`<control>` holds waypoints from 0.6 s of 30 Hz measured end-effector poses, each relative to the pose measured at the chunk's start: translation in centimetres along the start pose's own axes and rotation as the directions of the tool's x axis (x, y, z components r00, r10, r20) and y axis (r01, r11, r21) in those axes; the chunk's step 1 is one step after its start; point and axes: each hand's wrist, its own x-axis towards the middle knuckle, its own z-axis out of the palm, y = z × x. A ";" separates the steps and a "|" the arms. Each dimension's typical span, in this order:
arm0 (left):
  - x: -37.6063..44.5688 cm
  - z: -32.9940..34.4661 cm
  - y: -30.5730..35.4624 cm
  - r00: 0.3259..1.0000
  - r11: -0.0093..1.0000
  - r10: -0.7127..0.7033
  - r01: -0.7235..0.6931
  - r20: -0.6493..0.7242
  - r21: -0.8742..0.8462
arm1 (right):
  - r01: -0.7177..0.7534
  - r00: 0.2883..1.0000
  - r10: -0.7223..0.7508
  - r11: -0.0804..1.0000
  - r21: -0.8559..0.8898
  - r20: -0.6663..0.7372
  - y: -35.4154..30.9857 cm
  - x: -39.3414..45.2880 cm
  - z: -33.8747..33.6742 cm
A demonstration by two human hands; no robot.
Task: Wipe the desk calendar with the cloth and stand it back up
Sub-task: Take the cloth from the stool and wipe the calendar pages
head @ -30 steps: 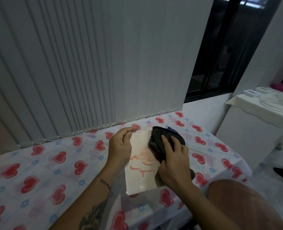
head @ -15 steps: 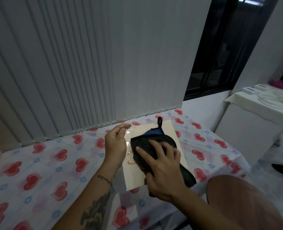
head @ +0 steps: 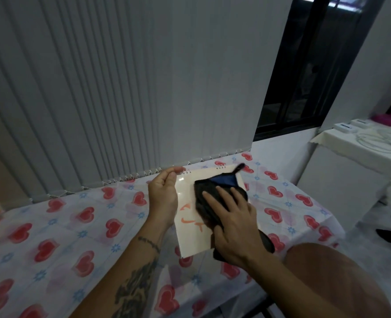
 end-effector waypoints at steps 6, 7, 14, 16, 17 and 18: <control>0.5 0.4 0.8 1.000 0.998 -0.019 0.018 -0.012 -0.063 | 0.255 0.967 -0.256 0.959 -0.121 0.008 -1.8 0.3 -0.5; 0.9 0.0 1.0 0.999 0.998 -0.016 0.014 -0.031 -0.065 | 0.317 0.948 -0.316 0.939 -0.134 0.031 -1.2 0.0 -0.6; 1.9 -1.0 2.3 0.994 0.998 -0.018 0.011 -0.112 -0.058 | 0.212 0.974 -0.220 0.970 -0.119 -0.053 3.5 0.8 -2.9; 1.5 -0.5 2.2 0.992 0.998 -0.022 0.015 -0.123 -0.057 | 0.057 0.992 -0.067 0.993 -0.099 -0.103 3.0 2.2 -3.4; 1.2 -0.1 2.2 0.992 0.998 -0.023 0.016 -0.123 -0.061 | 0.001 0.995 -0.011 0.995 -0.096 -0.103 2.3 3.0 -3.6; 1.0 0.3 2.3 0.994 0.998 -0.017 0.010 -0.112 -0.061 | -0.026 0.995 0.017 0.996 -0.091 -0.094 1.5 3.6 -3.6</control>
